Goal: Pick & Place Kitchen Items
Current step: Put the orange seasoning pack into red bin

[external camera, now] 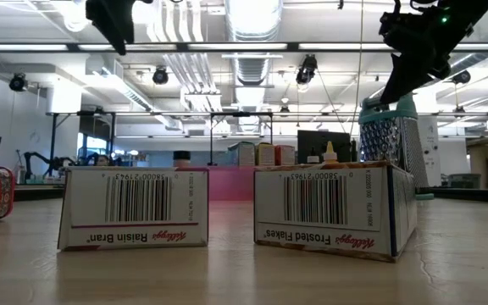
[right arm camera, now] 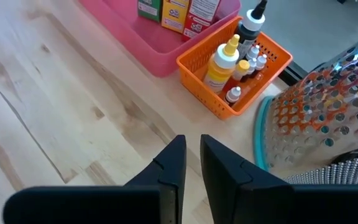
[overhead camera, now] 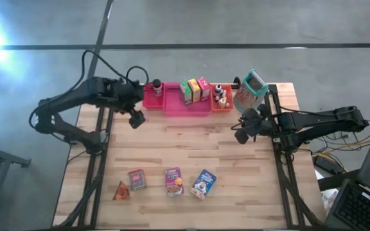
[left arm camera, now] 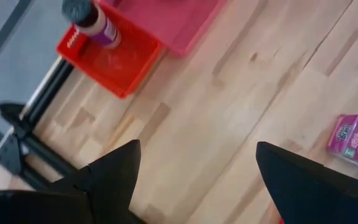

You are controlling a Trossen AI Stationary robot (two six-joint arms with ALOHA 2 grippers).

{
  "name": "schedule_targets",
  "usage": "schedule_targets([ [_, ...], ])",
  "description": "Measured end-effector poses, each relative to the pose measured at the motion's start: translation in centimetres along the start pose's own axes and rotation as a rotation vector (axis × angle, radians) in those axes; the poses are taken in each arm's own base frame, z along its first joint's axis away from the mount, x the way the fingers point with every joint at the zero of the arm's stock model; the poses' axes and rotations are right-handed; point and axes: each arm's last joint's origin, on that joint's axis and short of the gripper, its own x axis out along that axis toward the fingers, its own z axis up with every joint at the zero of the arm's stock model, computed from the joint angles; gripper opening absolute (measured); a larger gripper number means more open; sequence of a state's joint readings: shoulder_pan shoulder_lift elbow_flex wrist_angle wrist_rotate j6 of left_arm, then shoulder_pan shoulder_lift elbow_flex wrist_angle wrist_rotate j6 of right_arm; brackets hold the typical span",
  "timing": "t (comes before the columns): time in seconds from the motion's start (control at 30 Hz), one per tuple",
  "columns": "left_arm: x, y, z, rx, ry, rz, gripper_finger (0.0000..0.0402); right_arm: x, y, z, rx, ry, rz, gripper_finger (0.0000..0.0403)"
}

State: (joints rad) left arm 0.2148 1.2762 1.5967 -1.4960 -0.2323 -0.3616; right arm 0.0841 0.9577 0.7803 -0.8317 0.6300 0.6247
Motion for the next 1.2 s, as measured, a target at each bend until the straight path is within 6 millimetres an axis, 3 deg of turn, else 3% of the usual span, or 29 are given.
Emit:
schedule_targets([
  [0.33,-0.4,-1.2,-1.2,-0.057,0.042,0.037,0.0323,0.0,0.2,0.3,0.028,-0.029,0.02,0.0072],
  [0.6,0.7,-3.1,-2.7,-0.046,0.087,0.039,0.0323,0.0,0.3,0.4,0.036,-0.038,0.027,0.0101],
  [0.87,1.4,-5.8,-5.0,-0.036,0.129,0.025,0.0323,0.0,0.3,0.4,0.038,-0.039,0.028,0.0127],
  [1.2,-0.5,-9.6,-9.4,-0.098,0.181,-0.086,0.0323,0.0,0.3,0.4,0.038,-0.039,0.029,0.0156],
])
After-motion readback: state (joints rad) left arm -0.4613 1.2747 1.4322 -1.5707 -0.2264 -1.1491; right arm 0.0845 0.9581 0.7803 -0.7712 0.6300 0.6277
